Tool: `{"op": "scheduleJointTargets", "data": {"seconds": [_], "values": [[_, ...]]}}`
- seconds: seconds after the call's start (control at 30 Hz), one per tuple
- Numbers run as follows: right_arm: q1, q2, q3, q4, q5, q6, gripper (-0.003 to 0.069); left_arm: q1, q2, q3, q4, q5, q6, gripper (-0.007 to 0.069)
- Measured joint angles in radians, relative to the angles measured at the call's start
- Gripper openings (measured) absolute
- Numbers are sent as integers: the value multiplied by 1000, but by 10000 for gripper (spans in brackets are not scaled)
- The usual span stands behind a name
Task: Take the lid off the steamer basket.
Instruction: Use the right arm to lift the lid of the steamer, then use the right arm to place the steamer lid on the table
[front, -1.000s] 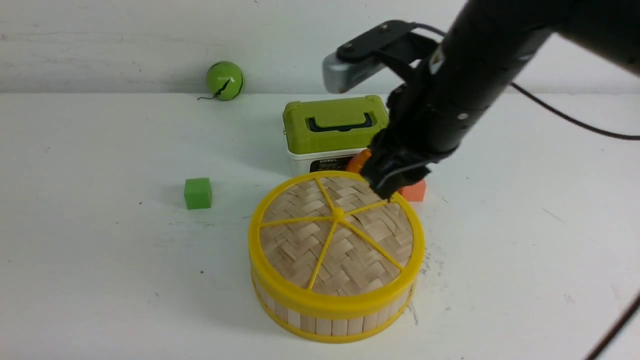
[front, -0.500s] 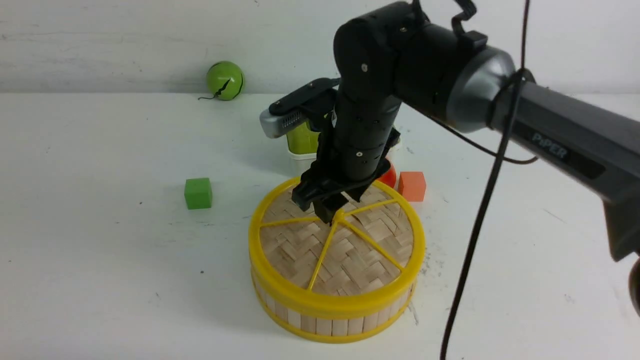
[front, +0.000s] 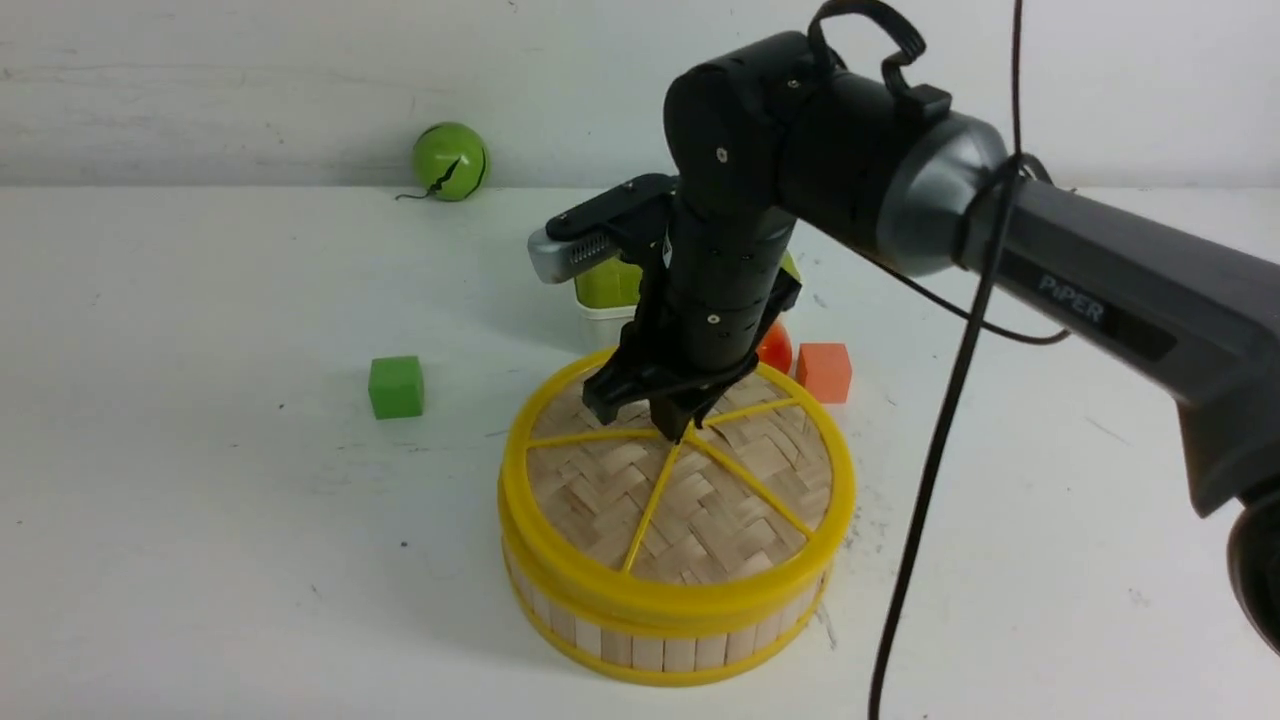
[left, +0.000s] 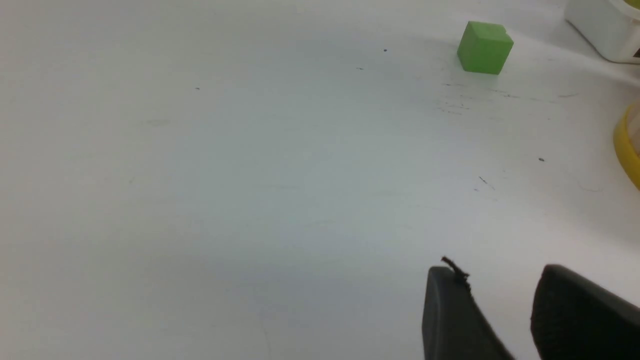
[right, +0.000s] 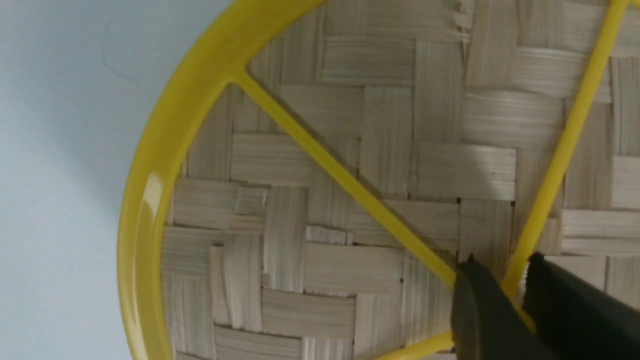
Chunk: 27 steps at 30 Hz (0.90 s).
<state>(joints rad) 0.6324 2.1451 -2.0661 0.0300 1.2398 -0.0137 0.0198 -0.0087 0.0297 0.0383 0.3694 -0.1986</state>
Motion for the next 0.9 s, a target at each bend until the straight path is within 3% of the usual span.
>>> {"op": "scheduleJointTargets", "data": {"seconds": [0.33, 0.63, 0.73, 0.9], "values": [[-68, -303, 56, 0, 3, -24, 105, 0, 0, 0, 0, 0, 0, 239], [-352, -443, 467, -18, 5, -24, 105, 0, 0, 0, 0, 0, 0, 239], [-425, -432, 620, -19, -86, -24, 105, 0, 0, 0, 0, 0, 0, 239], [-457, -402, 727, -14, -276, -24, 105, 0, 0, 0, 0, 0, 0, 239]]}}
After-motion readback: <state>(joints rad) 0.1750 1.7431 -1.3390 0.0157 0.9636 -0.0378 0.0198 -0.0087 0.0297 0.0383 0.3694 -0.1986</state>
